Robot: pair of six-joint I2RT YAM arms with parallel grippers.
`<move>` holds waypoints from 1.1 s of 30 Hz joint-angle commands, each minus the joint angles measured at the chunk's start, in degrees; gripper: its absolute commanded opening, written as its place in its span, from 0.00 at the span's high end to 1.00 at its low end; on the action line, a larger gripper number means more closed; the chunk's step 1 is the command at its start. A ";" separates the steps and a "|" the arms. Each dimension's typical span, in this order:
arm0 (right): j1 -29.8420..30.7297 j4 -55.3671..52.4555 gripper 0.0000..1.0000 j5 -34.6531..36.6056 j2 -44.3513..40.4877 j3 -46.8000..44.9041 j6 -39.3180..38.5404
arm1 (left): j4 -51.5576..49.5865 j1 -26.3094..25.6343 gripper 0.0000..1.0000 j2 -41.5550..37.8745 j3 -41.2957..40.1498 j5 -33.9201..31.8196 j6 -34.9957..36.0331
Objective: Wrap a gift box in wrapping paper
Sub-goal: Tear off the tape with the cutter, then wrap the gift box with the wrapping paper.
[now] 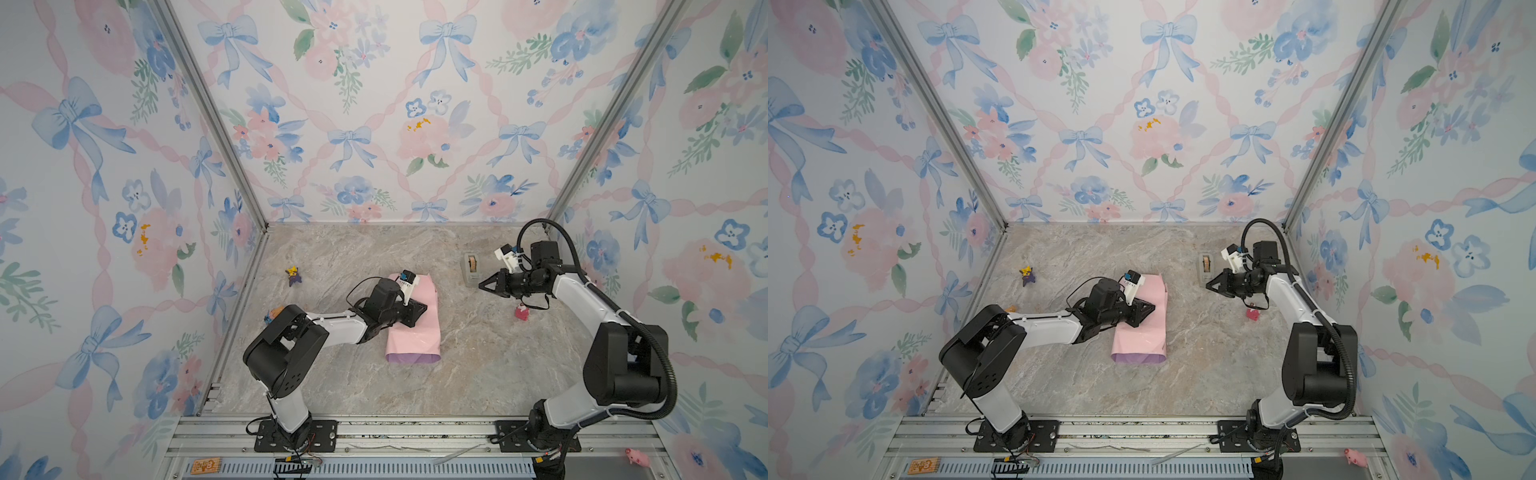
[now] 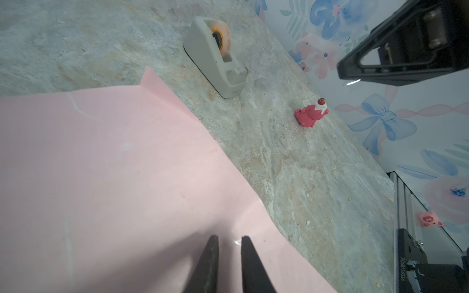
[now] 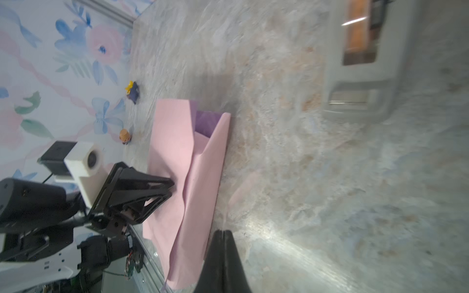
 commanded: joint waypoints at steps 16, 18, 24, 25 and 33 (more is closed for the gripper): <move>18.68 -24.88 1.00 -4.44 12.68 14.94 -26.26 | -8.35 -0.27 0.79 1.31 -2.04 -1.58 0.99; 18.85 -25.28 1.00 -4.58 14.42 16.20 -26.25 | -8.31 -0.26 0.79 1.18 -2.09 -1.71 1.06; 18.77 -27.24 1.00 -2.48 18.63 19.05 -25.64 | -8.38 -0.27 0.79 1.05 -2.18 -1.78 1.08; 18.59 -27.44 1.00 -2.33 19.15 19.43 -25.64 | -8.45 -0.27 0.79 1.05 -2.11 -1.75 1.12; 16.55 -28.25 1.00 -2.46 22.13 21.28 -24.59 | -8.47 -0.26 0.79 1.00 -2.06 -1.80 1.15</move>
